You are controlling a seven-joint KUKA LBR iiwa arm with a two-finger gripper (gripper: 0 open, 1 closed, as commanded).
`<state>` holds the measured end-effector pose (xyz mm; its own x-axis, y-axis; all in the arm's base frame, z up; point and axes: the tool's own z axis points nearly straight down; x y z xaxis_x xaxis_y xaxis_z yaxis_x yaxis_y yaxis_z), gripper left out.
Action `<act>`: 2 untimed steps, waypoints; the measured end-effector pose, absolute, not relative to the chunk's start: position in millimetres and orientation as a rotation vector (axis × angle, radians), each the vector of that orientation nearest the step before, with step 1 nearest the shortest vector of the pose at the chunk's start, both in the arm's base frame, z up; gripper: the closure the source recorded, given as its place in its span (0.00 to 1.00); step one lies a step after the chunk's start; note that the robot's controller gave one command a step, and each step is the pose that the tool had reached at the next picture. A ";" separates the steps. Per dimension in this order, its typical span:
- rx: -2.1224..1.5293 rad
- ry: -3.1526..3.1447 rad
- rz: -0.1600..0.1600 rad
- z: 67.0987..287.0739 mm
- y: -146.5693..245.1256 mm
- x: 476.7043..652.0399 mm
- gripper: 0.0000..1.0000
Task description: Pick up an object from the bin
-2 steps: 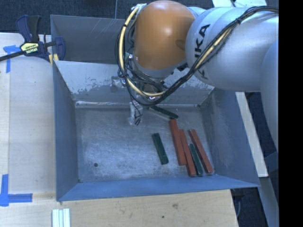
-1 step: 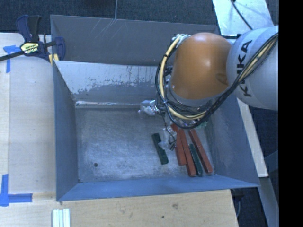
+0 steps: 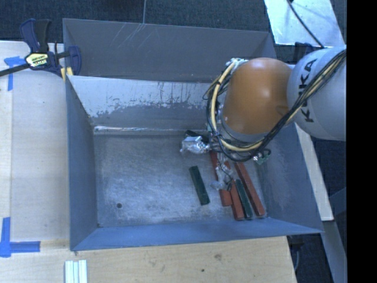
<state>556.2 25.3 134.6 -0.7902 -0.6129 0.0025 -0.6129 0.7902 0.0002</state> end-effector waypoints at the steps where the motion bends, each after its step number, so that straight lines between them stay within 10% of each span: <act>1: 1.074 -2.950 0.003 77.3 -96.9 553.6 0.00; 2: 1.289 -2.870 0.003 71.3 -95.3 622.4 0.00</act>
Offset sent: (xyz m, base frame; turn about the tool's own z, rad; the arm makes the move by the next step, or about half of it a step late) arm -0.0019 -0.1165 -0.0556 -0.0475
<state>622.4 -95.3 71.3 -0.6643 -0.7475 -0.0036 -0.7475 0.6643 -0.0035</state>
